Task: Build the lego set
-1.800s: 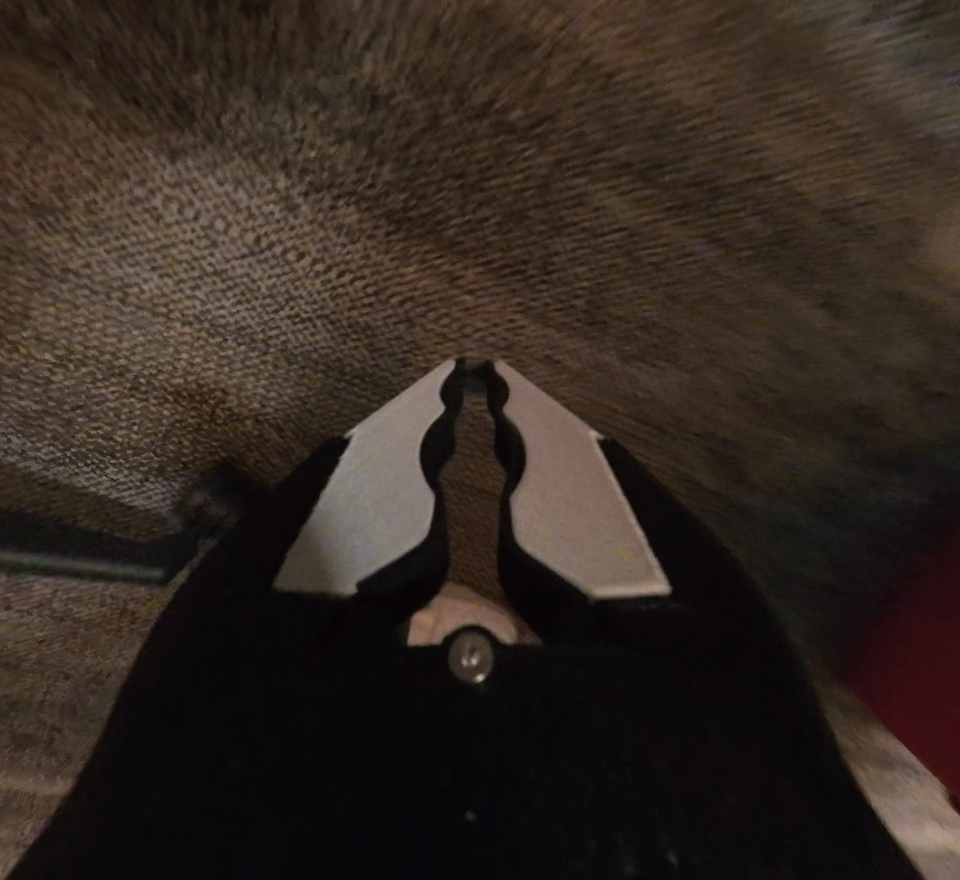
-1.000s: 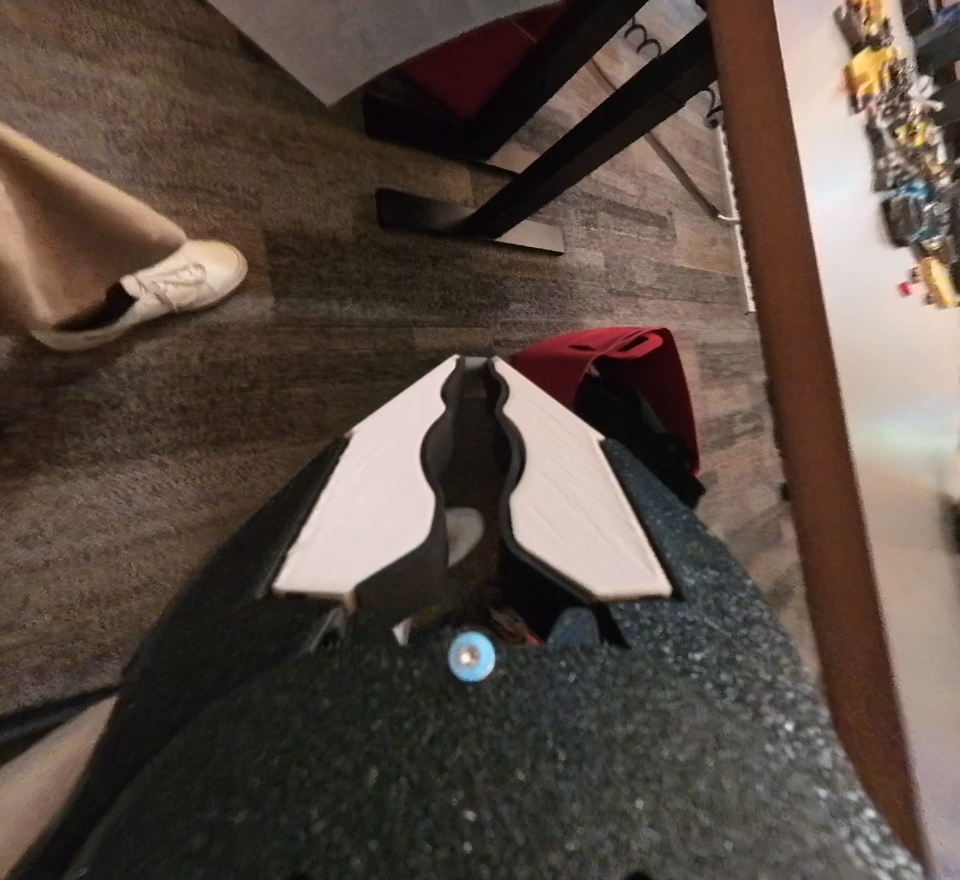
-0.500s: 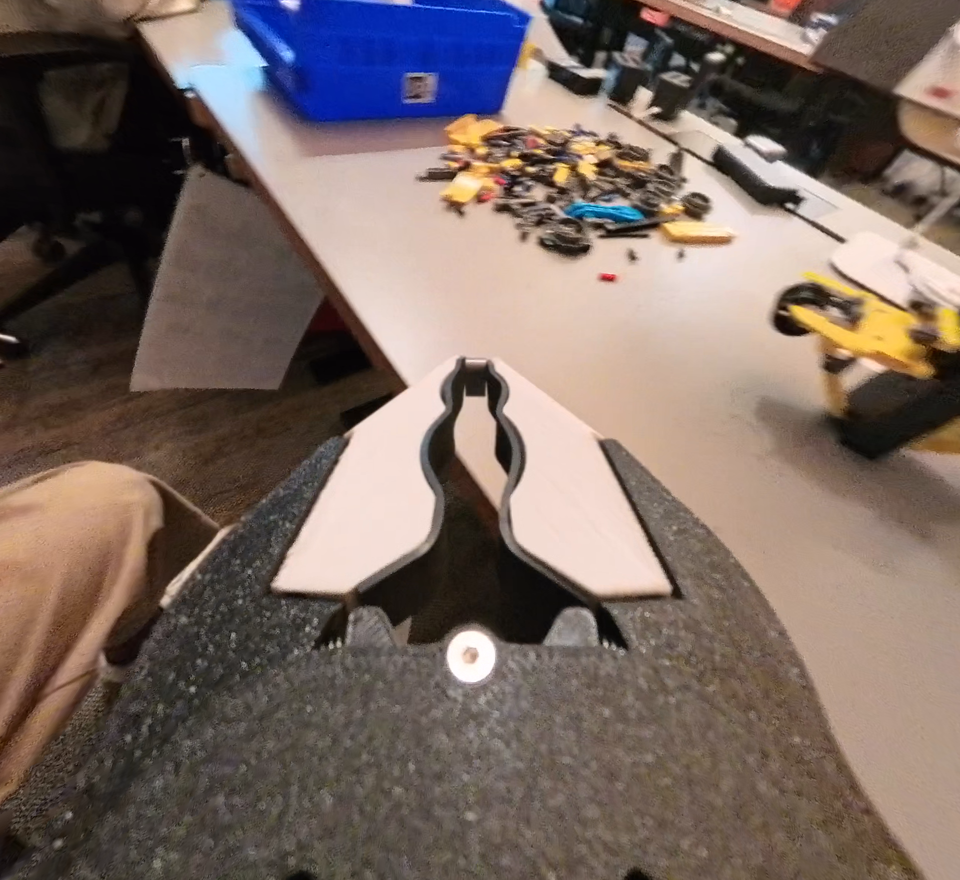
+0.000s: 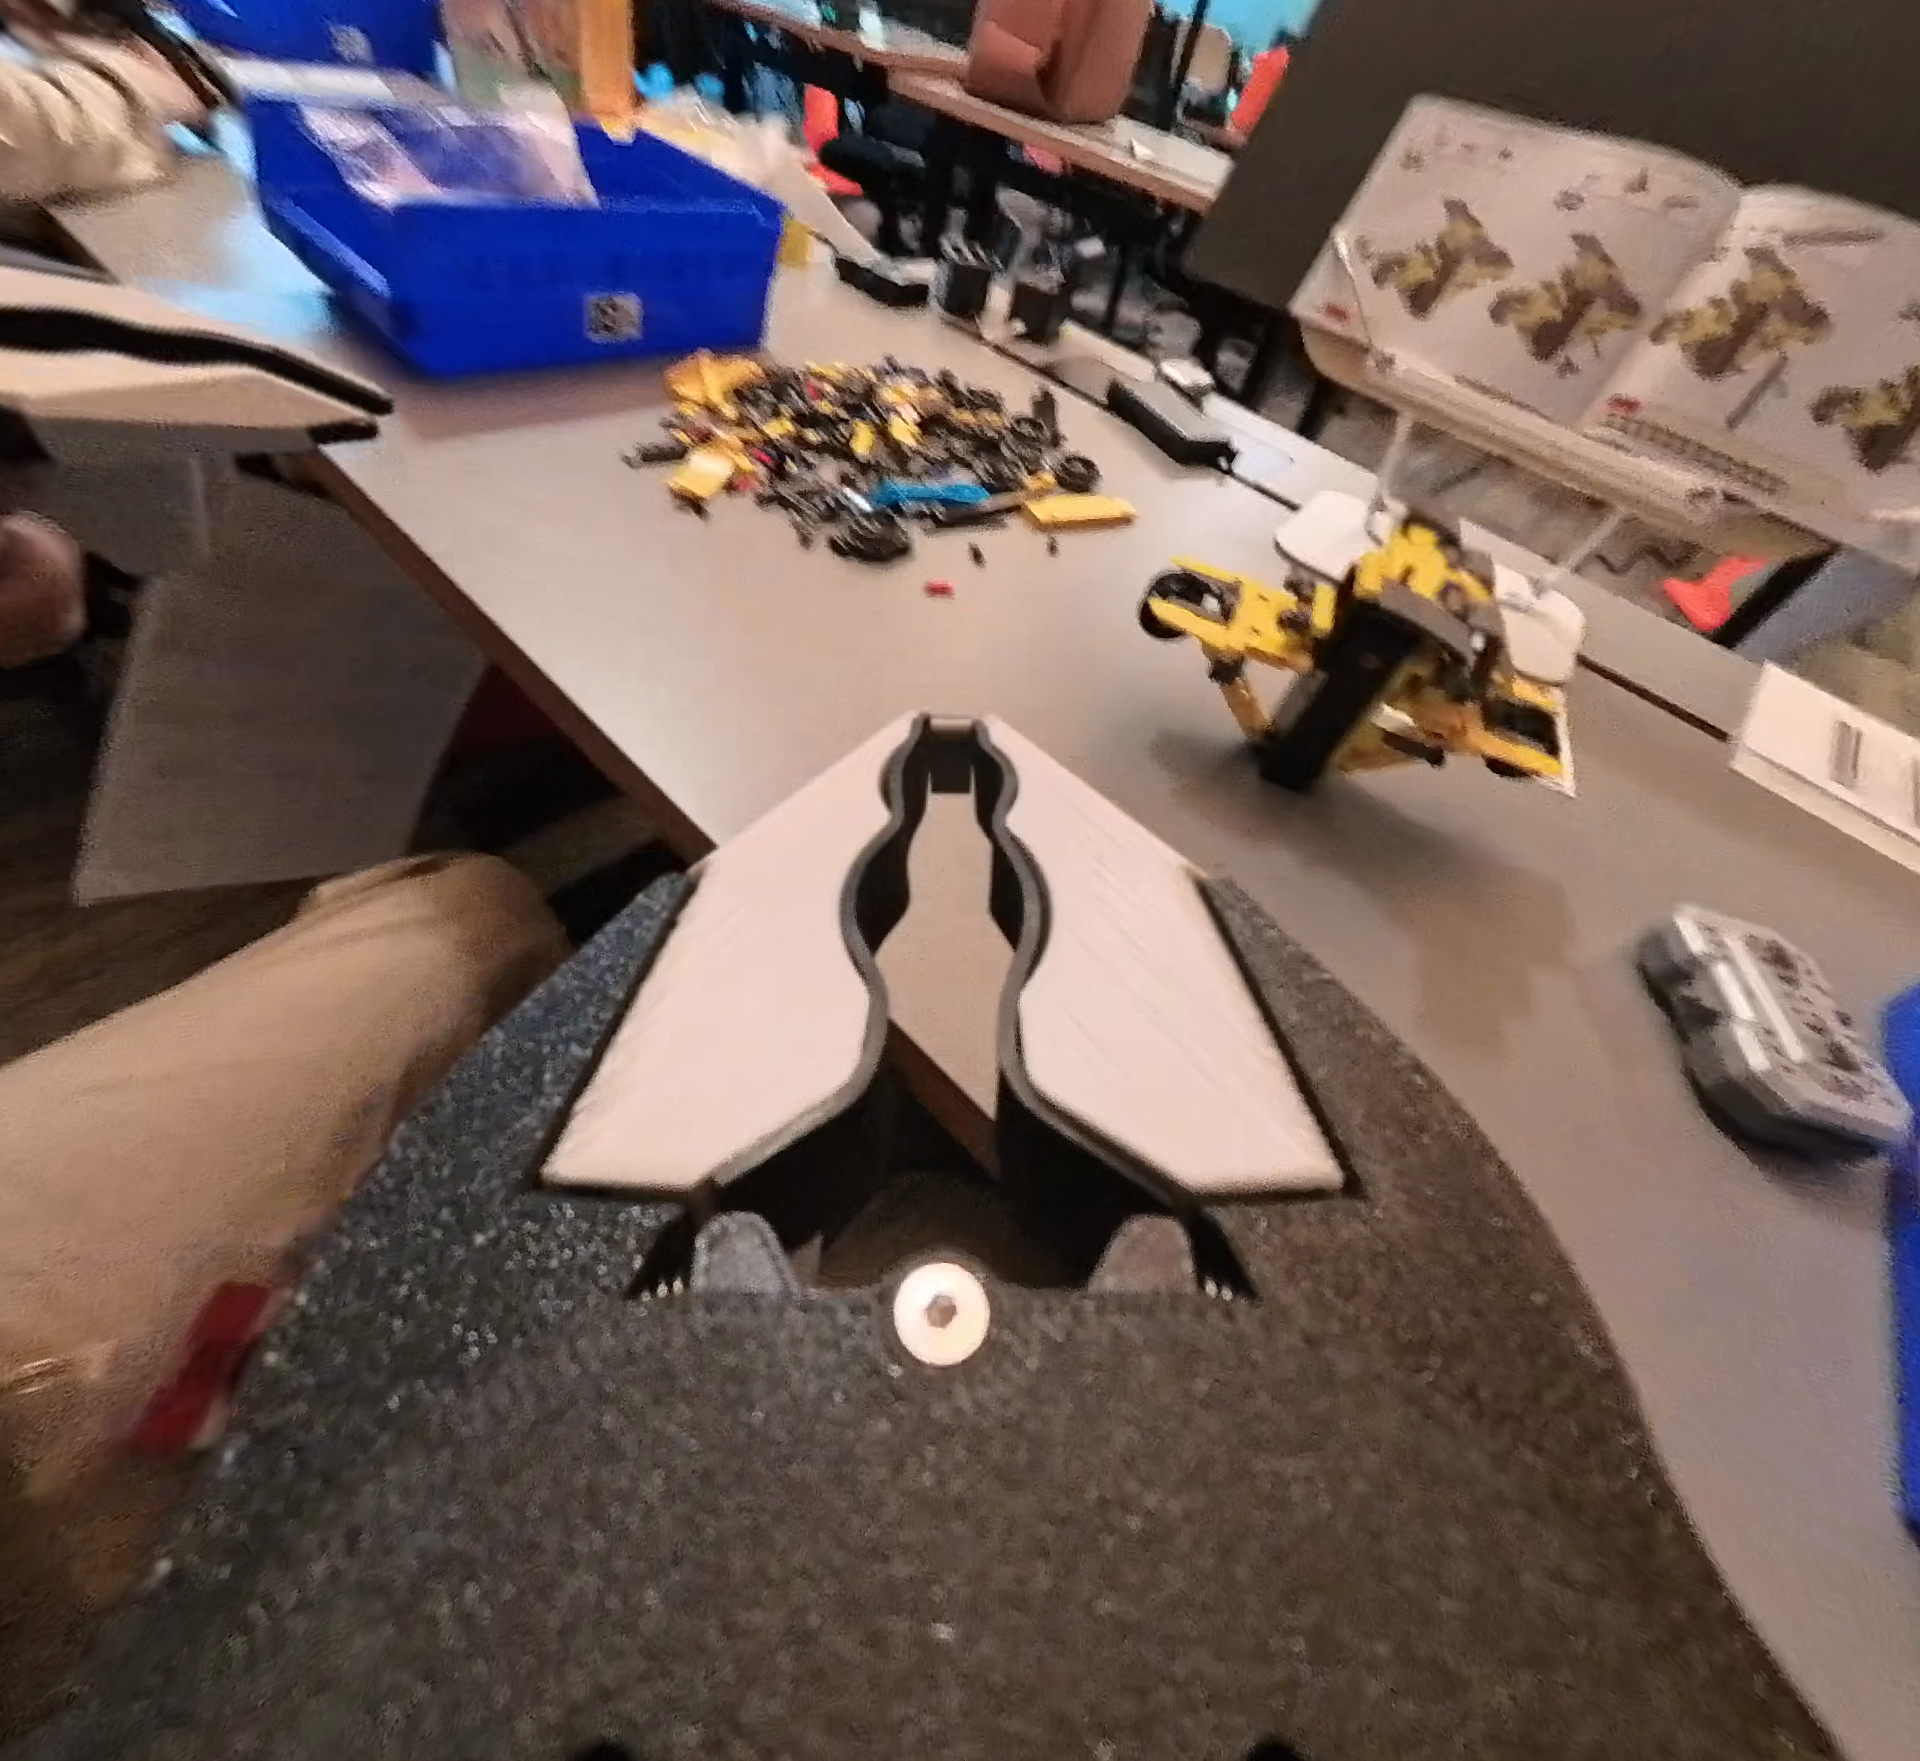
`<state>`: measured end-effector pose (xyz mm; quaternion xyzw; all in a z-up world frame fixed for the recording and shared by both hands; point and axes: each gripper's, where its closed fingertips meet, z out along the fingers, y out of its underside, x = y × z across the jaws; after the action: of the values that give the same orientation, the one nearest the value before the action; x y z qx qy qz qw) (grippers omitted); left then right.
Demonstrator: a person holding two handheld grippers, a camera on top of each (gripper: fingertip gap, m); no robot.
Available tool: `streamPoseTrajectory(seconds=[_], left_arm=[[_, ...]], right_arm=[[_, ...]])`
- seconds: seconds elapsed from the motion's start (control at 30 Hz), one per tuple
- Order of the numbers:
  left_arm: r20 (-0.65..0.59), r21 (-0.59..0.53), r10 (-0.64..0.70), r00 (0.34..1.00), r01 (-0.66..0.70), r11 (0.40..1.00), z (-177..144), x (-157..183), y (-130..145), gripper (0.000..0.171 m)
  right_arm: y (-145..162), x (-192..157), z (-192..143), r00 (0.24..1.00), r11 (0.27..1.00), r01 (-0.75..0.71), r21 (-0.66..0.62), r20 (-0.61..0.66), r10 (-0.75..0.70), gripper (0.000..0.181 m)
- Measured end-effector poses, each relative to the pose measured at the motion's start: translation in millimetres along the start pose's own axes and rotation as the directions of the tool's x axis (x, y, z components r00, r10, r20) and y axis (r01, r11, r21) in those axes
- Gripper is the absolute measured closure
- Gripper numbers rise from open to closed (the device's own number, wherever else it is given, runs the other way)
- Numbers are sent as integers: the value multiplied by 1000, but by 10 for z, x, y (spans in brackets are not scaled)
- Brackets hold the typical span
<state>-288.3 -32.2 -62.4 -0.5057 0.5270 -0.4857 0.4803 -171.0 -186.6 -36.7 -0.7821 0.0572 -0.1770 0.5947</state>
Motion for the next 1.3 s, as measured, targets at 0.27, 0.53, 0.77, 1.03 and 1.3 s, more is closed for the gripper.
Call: streamPoseTrajectory(seconds=[0.27,0.53,0.77,1.03,1.3], left_arm=[[-211,-134,-56,976,27,991,1070,-40,260,148],[-335,-338,-71,939,-49,940,1921,-267,379,130],[-369,-383,-45,928,-108,917,2211,-109,215,128],[-318,-397,-99,943,-37,917,1828,37,282,128],[-266,-431,-132,955,5,902,1439,94,379,127]], right_arm=[[795,521,994,994,987,-43,-156,91,58,174],[1013,570,1640,961,953,-67,-295,237,141,174],[1182,372,1623,940,906,-73,-417,276,202,174],[1283,340,1621,964,892,21,-452,246,102,174],[1252,333,1498,975,909,83,-409,222,10,151]])
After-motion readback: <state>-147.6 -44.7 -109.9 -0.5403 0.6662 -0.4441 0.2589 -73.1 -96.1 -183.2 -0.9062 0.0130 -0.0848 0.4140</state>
